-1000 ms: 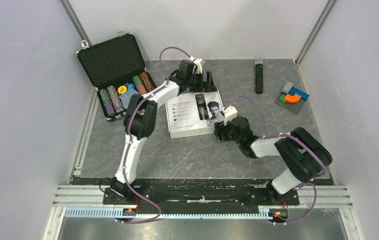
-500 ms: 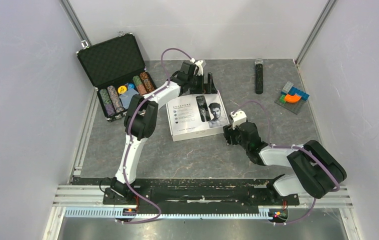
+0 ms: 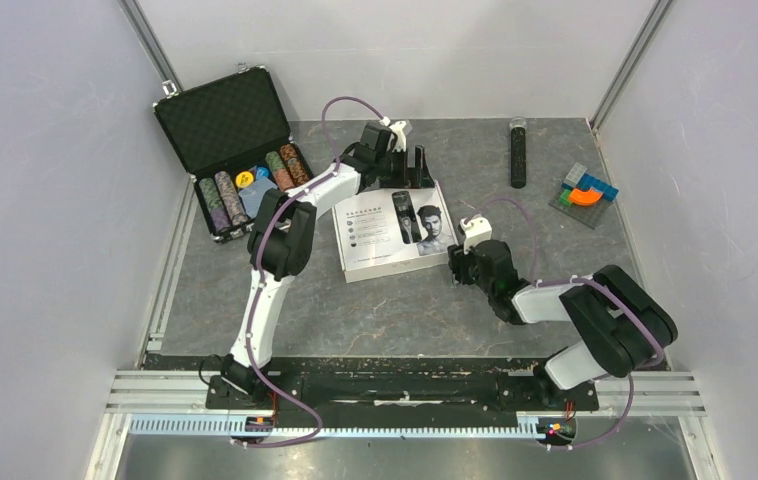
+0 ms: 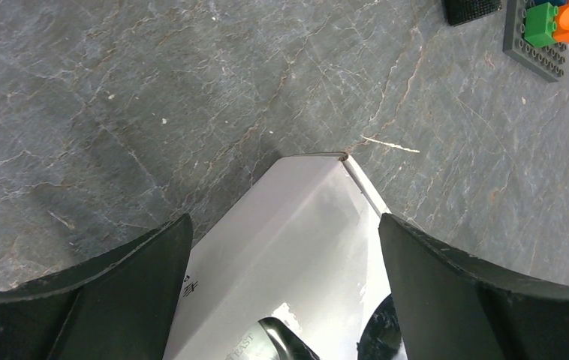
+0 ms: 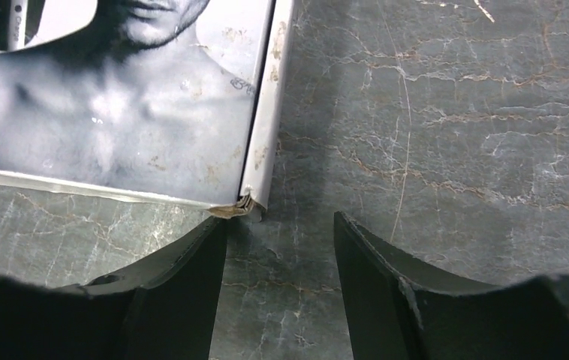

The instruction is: Sort the hair-cutting tools

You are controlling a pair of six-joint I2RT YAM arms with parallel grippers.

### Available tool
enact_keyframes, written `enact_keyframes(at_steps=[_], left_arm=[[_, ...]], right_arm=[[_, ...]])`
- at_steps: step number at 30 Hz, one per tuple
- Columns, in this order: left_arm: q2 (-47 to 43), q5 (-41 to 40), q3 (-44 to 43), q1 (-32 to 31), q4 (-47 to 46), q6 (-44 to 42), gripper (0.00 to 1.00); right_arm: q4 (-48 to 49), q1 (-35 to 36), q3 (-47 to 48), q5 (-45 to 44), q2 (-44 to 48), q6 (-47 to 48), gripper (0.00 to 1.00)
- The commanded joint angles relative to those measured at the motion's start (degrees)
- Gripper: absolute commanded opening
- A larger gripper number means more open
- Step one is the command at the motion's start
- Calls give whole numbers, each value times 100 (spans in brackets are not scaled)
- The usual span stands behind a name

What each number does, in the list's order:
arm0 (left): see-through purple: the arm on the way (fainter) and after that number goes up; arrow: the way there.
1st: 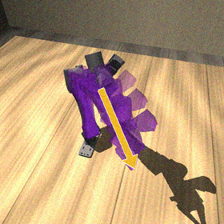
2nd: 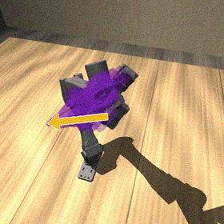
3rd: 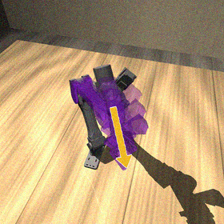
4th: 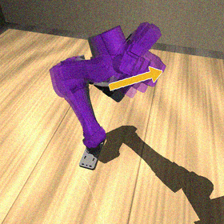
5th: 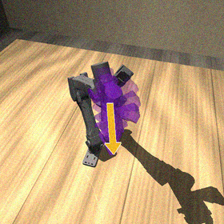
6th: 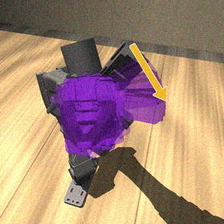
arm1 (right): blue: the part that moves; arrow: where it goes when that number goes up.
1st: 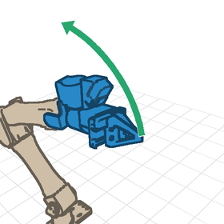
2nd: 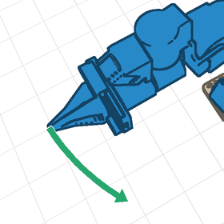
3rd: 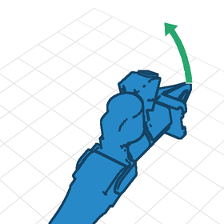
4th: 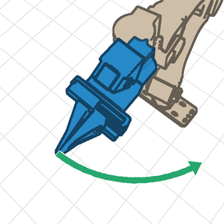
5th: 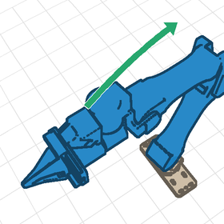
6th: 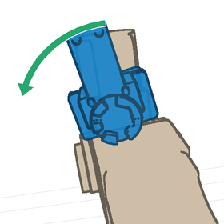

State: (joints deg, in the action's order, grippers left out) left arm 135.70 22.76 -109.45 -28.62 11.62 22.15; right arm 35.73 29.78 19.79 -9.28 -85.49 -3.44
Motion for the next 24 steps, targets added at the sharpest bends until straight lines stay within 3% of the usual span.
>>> enact_keyframes(at_steps=[1, 8, 16, 20, 24], left_arm=[[-252, 326, 404, -122, 58, -5, 100], [-455, 226, 731, -126, -96, -31, 100], [-867, -603, 120, -68, 546, -582, 100], [-1629, -1219, 319, 53, 646, -729, 100], [-2847, -1981, 1043, 154, 693, -832, 100]], right_arm=[[329, -30, 179, -190, -217, -183, 57], [-109, -23, -38, -181, 352, -315, 62], [-1554, -27, -342, -908, 2780, -400, 98], [-2377, -24, -151, -1607, 4110, -246, 98], [-3061, -25, 197, -2378, 5197, 97, 98]])
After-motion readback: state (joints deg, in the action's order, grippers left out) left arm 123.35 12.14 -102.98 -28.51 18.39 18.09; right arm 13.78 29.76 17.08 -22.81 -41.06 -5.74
